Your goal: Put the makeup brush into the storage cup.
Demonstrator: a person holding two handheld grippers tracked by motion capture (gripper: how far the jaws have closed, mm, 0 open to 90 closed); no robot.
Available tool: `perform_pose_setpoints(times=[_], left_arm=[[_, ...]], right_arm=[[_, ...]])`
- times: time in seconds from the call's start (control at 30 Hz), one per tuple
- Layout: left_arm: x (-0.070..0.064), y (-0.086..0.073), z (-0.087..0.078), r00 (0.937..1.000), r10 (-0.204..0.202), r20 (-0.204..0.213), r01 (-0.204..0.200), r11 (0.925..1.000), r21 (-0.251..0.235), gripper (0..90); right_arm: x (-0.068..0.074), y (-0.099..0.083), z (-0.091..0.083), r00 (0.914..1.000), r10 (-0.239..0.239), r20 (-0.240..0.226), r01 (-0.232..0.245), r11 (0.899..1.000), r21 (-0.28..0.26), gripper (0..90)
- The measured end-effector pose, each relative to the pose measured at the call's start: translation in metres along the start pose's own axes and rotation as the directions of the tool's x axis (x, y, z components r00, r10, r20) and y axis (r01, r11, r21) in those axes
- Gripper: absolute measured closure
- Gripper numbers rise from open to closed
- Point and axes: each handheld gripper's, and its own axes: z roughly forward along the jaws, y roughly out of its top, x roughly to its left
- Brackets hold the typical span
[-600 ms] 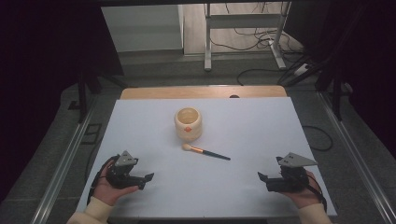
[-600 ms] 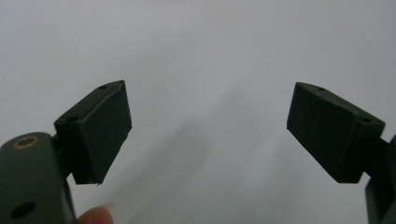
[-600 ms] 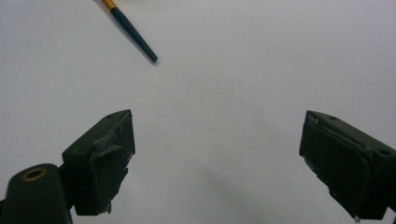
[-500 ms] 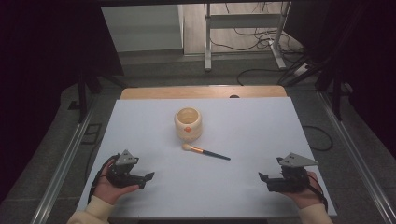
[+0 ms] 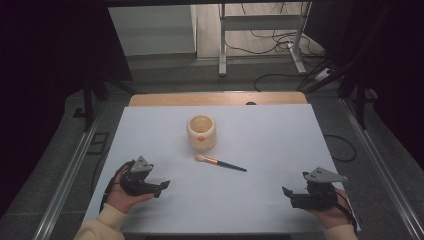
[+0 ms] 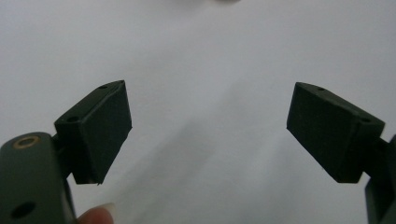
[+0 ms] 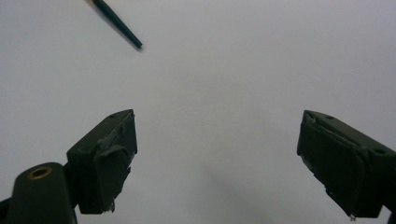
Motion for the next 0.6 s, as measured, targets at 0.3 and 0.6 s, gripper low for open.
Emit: perform_pose_setpoints(times=[0.3, 0.6], left_arm=[[-0.001, 0.001, 0.001, 0.9999, 0.01, -0.004, -0.01, 0.9999, -0.007, 14.8], [-0.005, 0.0, 0.0, 0.9996, 0.028, -0.007, -0.028, 0.9996, -0.006, 14.8]], right_arm=[[-0.002, 0.001, 0.002, 1.0, 0.008, 0.001, -0.008, 1.0, -0.007, 12.5], [-0.002, 0.01, 0.006, 1.0, -0.004, -0.009, 0.004, 1.0, -0.03, 11.7]])
